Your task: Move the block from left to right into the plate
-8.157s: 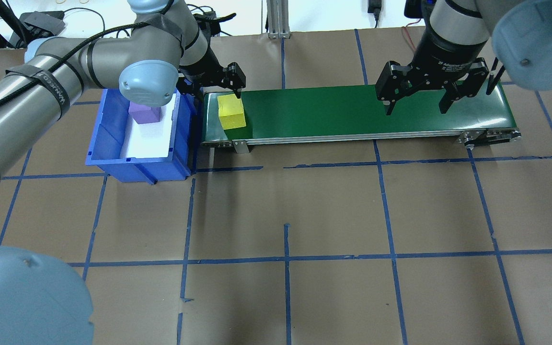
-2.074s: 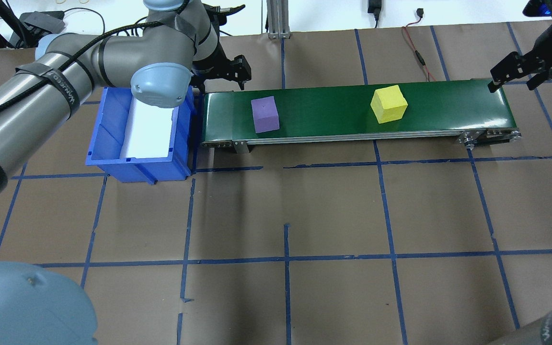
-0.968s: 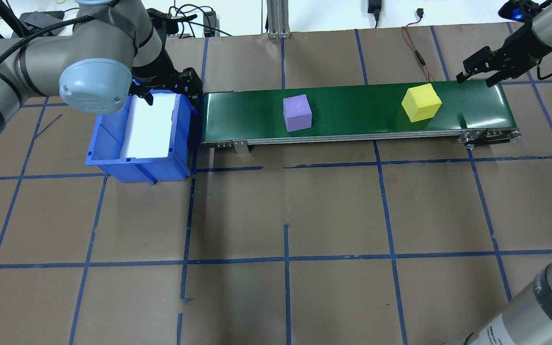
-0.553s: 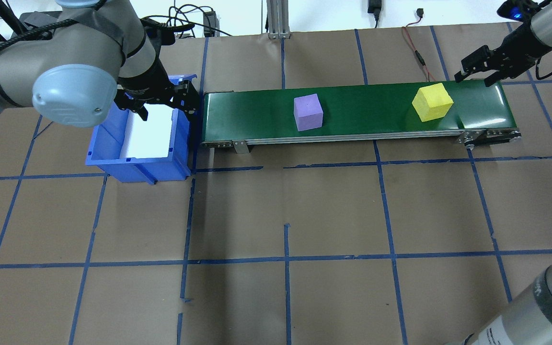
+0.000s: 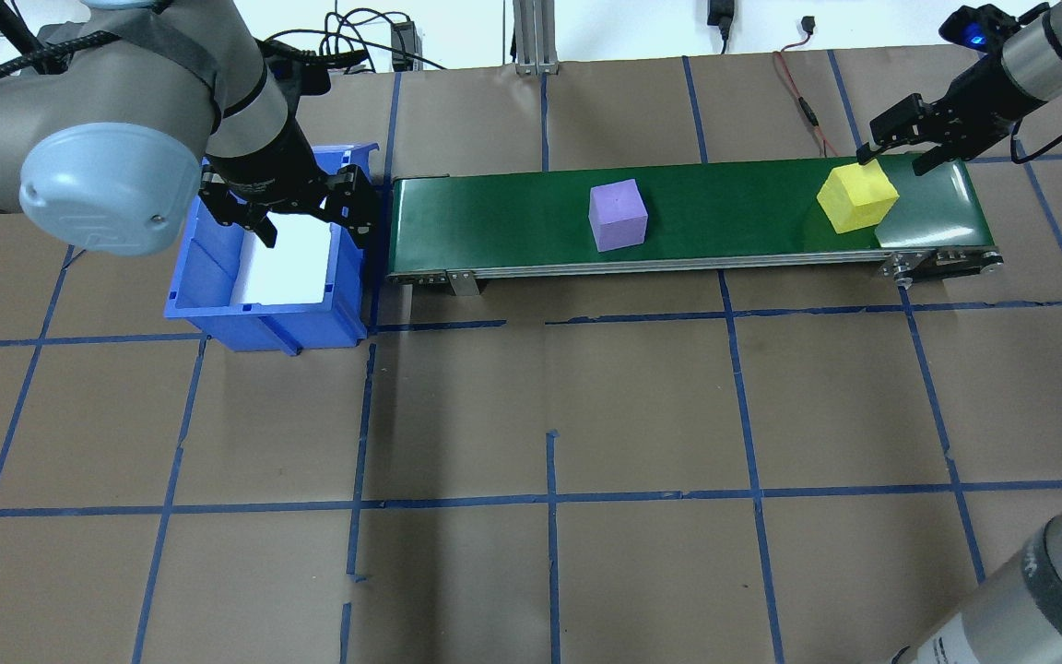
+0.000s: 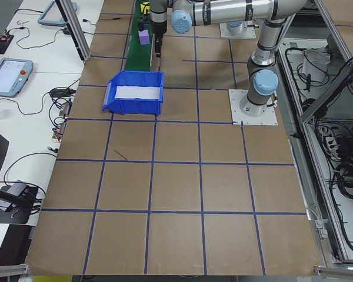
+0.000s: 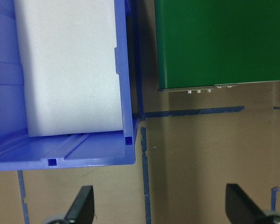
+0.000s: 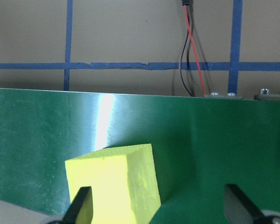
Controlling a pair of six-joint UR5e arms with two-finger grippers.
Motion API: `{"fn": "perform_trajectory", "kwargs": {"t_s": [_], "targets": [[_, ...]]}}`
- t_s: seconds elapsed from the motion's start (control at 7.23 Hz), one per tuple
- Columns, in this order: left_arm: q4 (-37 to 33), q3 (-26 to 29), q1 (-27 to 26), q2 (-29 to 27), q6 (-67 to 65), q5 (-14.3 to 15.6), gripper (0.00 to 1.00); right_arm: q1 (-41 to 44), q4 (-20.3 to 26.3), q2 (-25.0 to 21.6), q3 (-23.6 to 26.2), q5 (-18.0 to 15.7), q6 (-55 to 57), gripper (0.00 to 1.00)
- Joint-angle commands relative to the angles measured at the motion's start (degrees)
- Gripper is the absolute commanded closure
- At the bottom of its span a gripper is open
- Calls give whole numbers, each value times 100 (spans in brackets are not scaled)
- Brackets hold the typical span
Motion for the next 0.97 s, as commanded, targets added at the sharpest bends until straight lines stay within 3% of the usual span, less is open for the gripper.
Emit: {"fn": "perform_trajectory", "kwargs": {"t_s": [0.0, 0.28, 0.41, 0.55, 0.69, 0.83], "targets": [[-19, -27, -23, 4, 31, 0, 0, 11, -130, 31, 21, 12, 2, 0], [-1, -19, 12, 4, 49, 0, 0, 11, -499, 102, 257, -84, -199, 0], [8, -18, 21, 4, 49, 0, 0, 11, -640, 93, 415, -302, -374, 1], [8, -18, 30, 4, 49, 0, 0, 11, -685, 75, 460, -835, -820, 25], [8, -18, 38, 4, 49, -9, 0, 11, -668, 40, 452, -1188, -1111, 61], [8, -27, 30, -5, 40, -18, 0, 2, -659, -21, 470, -1253, -1140, 65]]}}
